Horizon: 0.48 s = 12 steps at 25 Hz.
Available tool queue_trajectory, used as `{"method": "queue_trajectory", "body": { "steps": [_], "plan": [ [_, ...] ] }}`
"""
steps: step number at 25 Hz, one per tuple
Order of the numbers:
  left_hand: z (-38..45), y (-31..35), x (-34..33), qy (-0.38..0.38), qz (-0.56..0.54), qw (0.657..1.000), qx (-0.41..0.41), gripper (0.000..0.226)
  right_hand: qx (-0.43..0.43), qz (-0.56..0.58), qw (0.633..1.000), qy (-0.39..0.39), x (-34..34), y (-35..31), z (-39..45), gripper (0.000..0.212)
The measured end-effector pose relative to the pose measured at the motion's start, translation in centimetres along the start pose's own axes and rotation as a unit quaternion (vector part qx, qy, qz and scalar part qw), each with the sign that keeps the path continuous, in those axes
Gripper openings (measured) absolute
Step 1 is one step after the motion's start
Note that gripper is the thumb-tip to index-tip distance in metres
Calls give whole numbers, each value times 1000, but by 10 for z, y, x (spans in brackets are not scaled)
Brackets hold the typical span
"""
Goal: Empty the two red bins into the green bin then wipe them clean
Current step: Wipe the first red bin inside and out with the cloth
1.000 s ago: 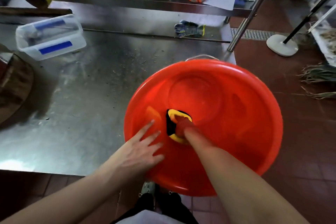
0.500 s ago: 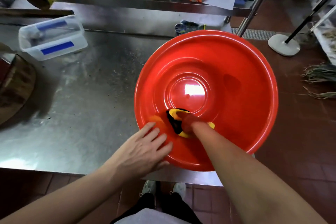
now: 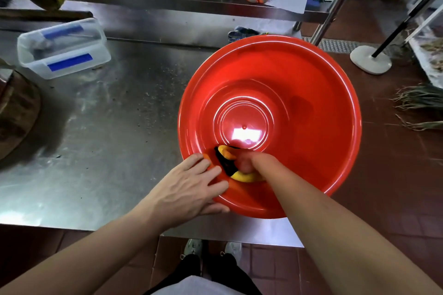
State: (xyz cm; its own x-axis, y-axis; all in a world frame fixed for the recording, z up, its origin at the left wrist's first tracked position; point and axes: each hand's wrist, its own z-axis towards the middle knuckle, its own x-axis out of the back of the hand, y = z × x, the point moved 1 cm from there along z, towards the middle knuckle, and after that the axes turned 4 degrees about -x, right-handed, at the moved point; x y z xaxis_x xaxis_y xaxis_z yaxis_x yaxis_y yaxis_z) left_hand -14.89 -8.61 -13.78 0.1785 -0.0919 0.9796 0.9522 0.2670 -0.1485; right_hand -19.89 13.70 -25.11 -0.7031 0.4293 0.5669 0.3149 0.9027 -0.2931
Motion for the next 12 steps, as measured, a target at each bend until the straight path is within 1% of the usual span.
{"method": "queue_trajectory", "body": {
  "steps": [3,5,7,8,10,12],
  "plan": [
    [2,-3,0,-1,-4,1000,9,51,6,-48,999,5,6,-9,-33,58],
    [2,-4,0,-2,-6,1000,7,52,18,-77,997,6,9,-14,-64,62],
    [2,-5,-1,-2,-7,1000,3,52,28,-53,998,11,11,-16,-93,70],
    [2,-5,-1,-2,-6,1000,0,53,30,-34,999,23,12,-16,-106,70],
    [3,-5,-1,4,2,1000,-7,52,28,-19,999,41,14,-14,-131,63],
    [5,-5,0,8,8,1000,-13,53,33,-32,999,27,14,-12,-157,57]
  ]
}}
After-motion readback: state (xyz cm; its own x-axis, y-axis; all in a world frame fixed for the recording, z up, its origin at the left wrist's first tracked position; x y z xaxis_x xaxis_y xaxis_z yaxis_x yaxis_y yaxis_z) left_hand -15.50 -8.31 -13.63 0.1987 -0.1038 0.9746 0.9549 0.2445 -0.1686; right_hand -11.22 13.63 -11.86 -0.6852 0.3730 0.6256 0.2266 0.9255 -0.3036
